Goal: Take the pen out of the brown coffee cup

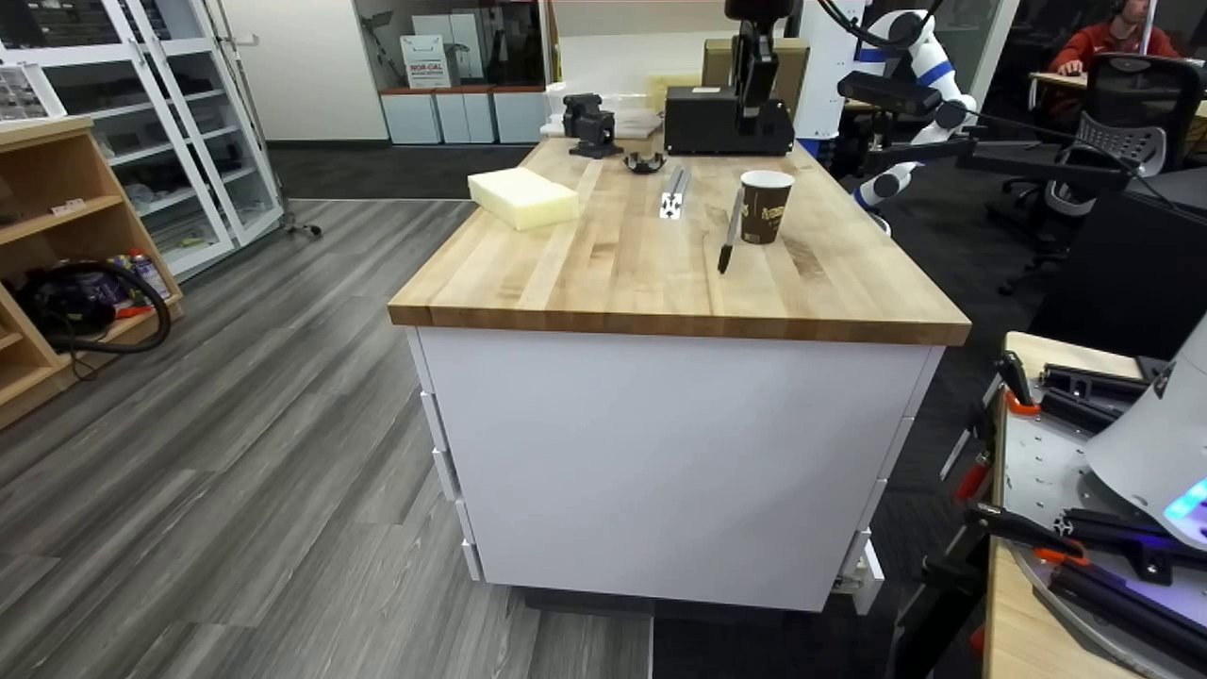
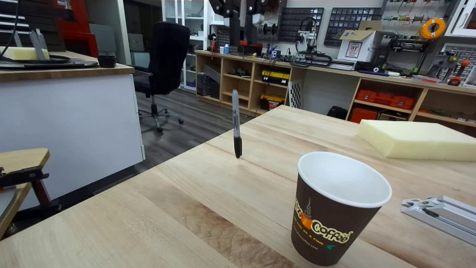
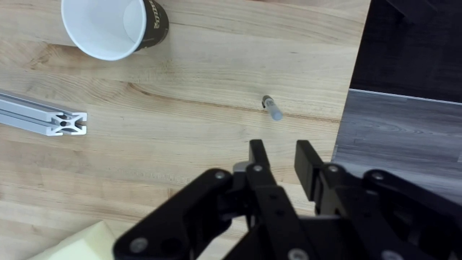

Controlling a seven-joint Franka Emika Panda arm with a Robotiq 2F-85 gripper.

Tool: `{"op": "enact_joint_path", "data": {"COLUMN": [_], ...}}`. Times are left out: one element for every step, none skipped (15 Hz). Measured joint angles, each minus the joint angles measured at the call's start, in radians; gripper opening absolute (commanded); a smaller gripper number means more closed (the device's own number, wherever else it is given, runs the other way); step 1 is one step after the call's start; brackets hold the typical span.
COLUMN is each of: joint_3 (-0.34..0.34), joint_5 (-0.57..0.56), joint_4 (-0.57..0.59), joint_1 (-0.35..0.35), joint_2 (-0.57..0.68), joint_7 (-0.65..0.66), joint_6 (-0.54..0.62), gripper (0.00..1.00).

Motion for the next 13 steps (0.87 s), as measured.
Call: {"op": "enact_joint_path", "data": {"joint_3": [0.0,0.0,0.001,0.001,0.002,0.003,0.004,0.004,0.004,0.004,0.004,0.004,0.004], "joint_5": [0.0,0.0,0.0,0.0,0.0,-0.001,-0.001,-0.001,-0.001,-0.001,-0.001,-0.001,-0.001], "joint_4": [-0.002,-0.004,-0.007,-0.009,-0.01,-0.011,-0.012,-0.013,-0.013,-0.013,-0.013,-0.013,-0.013], "joint_1": [0.0,0.0,0.0,0.0,0.0,0.0,0.0,0.0,0.0,0.0,0.0,0.0,0.0], "joint_2": [0.0,0.0,0.0,0.0,0.0,0.0,0.0,0.0,0.0,0.0,0.0,0.0,0.0], "joint_7": [0.0,0.0,0.0,0.0,0.0,0.0,0.0,0.0,0.0,0.0,0.0,0.0,0.0], "joint_6": [0.0,0.0,0.0,0.0,0.0,0.0,0.0,0.0,0.0,0.0,0.0,0.0,0.0], "gripper": [0.66,0.71,0.77,0.84,0.9,0.72,0.78,0.86,0.89,0.9,0.9,0.9,0.9]}}
